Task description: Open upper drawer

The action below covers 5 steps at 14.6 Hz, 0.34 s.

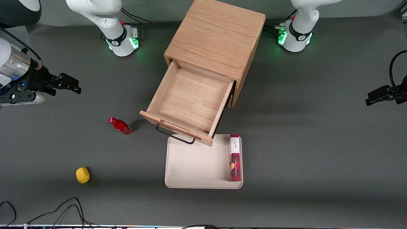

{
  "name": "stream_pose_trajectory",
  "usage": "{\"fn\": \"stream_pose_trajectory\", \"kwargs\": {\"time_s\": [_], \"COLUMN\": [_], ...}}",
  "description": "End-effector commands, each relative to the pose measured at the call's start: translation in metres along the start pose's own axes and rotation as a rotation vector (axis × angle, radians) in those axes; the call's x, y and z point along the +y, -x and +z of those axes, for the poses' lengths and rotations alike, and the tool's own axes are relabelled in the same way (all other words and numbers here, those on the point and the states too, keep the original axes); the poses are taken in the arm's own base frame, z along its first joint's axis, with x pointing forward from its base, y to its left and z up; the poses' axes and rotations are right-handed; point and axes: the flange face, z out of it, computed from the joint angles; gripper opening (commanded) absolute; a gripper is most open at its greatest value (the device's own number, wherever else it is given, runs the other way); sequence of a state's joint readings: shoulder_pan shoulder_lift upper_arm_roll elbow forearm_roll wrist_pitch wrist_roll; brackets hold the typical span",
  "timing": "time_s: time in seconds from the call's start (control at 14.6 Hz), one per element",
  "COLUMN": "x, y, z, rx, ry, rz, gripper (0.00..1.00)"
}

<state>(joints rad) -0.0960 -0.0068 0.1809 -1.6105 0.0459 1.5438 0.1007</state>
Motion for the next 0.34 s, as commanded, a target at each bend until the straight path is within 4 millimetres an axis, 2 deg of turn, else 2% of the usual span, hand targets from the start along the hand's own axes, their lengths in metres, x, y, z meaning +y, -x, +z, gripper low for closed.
{"fn": "stream_pose_trajectory", "kwargs": {"time_s": [0.0, 0.27], "x": [0.0011, 0.0038], "y": [0.0153, 0.015], "z": [-0.0182, -0.0247], "rx": [0.043, 0.082], "ry": [0.029, 0.081], "rz": [0.03, 0.036], "gripper": [1.0, 1.0]}}
